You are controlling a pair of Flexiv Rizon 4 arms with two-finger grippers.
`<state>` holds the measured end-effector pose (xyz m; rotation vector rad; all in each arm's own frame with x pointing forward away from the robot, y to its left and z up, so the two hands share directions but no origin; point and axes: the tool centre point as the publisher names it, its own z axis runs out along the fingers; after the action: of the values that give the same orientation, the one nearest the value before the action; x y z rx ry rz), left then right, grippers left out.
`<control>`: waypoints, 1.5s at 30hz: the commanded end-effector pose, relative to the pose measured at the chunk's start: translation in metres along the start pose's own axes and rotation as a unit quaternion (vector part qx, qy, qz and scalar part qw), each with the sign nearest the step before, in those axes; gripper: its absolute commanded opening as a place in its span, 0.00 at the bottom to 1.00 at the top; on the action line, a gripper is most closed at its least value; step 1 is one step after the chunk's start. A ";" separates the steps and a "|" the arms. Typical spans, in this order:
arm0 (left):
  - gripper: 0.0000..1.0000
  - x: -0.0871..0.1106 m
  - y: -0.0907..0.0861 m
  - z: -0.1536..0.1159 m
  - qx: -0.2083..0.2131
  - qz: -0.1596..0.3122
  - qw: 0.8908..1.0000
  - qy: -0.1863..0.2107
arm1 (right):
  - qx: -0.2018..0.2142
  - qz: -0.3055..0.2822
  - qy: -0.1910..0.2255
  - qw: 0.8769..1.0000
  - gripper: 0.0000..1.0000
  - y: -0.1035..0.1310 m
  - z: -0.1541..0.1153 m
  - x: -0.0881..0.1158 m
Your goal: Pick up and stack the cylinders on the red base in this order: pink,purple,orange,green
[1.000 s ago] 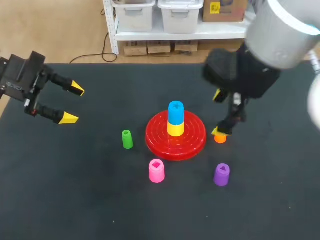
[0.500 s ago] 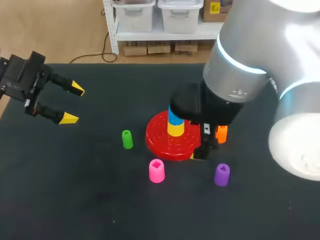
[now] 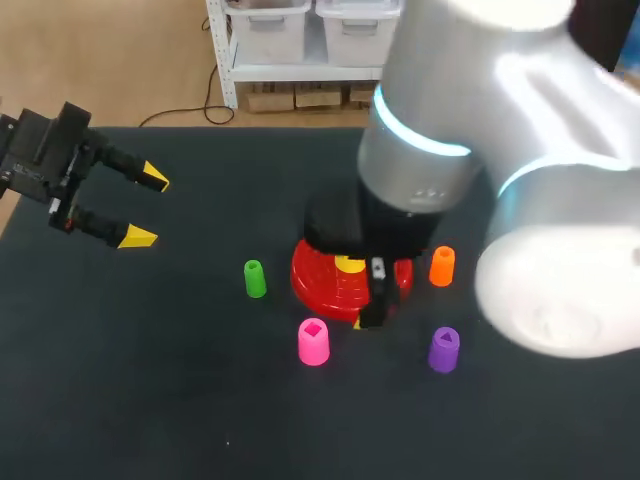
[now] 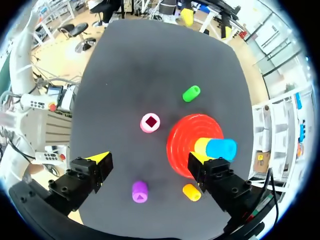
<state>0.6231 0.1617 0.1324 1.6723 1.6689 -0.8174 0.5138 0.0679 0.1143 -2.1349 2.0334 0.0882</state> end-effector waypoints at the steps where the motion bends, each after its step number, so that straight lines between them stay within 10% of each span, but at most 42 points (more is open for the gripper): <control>1: 1.00 0.001 0.001 0.000 0.001 0.000 1.000 0.000 | 0.015 -0.003 0.018 1.000 1.00 0.004 0.024 -0.007; 45: 1.00 0.001 0.001 0.000 0.001 0.000 1.000 0.000 | -0.042 -0.014 0.039 0.998 1.00 -0.006 0.106 -0.036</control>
<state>0.6231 0.1618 0.1323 1.6723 1.6690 -0.8174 0.5230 0.1192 0.0183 -2.2435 2.0722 0.0894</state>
